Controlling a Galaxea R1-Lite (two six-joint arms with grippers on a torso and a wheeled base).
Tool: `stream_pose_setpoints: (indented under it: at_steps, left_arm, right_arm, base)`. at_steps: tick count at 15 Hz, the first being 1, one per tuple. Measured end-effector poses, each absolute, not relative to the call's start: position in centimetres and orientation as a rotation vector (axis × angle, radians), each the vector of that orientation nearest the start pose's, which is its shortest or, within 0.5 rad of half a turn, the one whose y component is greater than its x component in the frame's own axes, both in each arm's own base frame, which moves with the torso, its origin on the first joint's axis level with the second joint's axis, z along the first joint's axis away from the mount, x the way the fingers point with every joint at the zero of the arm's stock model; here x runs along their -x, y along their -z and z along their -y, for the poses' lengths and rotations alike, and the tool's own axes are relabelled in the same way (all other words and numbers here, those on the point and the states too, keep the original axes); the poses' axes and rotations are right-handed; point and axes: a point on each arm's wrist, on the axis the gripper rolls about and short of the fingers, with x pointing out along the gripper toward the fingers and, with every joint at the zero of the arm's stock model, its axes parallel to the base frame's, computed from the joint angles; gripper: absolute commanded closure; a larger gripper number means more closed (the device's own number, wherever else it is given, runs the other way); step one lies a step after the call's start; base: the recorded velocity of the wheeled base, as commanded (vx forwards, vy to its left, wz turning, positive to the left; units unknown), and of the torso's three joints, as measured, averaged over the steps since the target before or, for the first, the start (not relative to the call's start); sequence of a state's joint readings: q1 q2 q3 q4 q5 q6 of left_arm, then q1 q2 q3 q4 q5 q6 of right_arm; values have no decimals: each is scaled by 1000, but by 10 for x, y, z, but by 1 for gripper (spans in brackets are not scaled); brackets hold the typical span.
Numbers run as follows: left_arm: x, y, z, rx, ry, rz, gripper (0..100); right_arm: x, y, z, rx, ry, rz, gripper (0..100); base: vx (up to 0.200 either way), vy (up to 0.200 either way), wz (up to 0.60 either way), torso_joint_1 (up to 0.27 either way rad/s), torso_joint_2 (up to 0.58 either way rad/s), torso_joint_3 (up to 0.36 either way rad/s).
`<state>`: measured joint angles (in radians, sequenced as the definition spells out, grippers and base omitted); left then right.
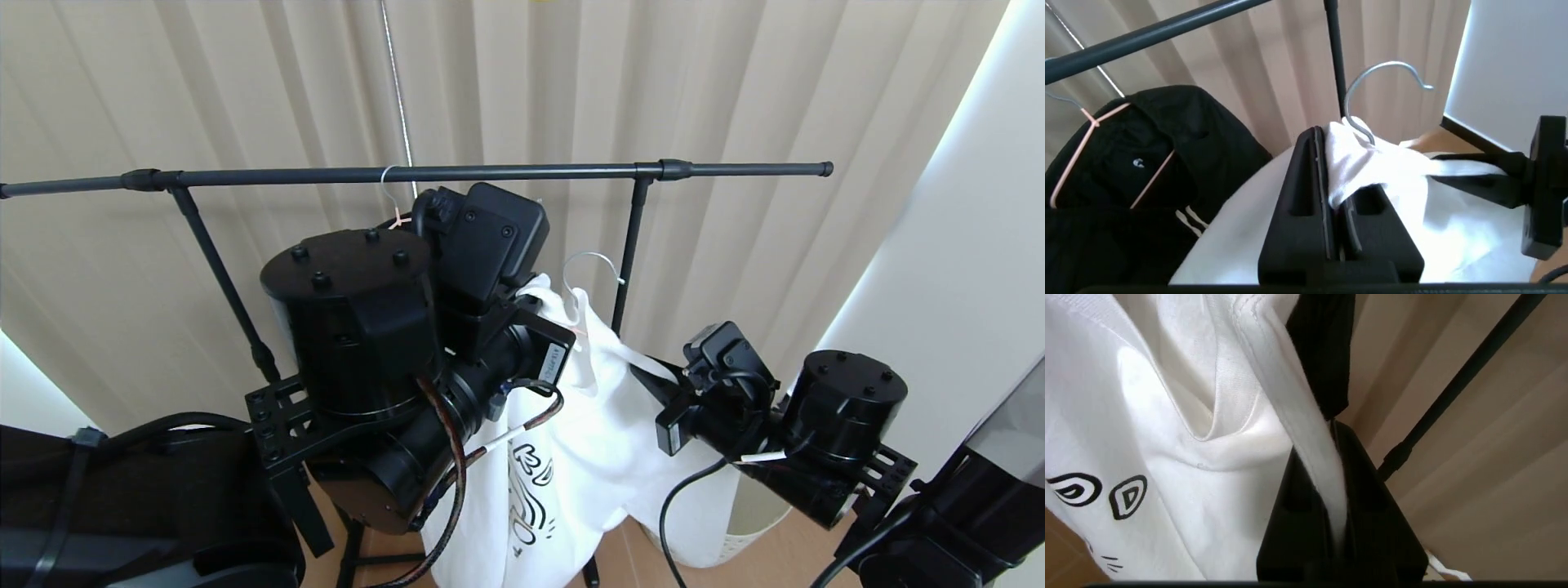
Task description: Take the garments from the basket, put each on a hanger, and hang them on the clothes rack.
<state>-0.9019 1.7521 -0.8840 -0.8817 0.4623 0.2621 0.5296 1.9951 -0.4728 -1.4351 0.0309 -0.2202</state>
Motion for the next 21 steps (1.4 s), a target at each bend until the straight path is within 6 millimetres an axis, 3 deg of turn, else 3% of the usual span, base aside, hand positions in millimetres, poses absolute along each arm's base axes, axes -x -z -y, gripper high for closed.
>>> stream_pose_setpoints:
  at_steps: [21]
  left_arm:
    - [-210,-190,249,-307,437,-4,100]
  right_arm:
    - [-263,-133,-154,143,-541,135,100]
  base:
    - [0,0,0,0,0,0]
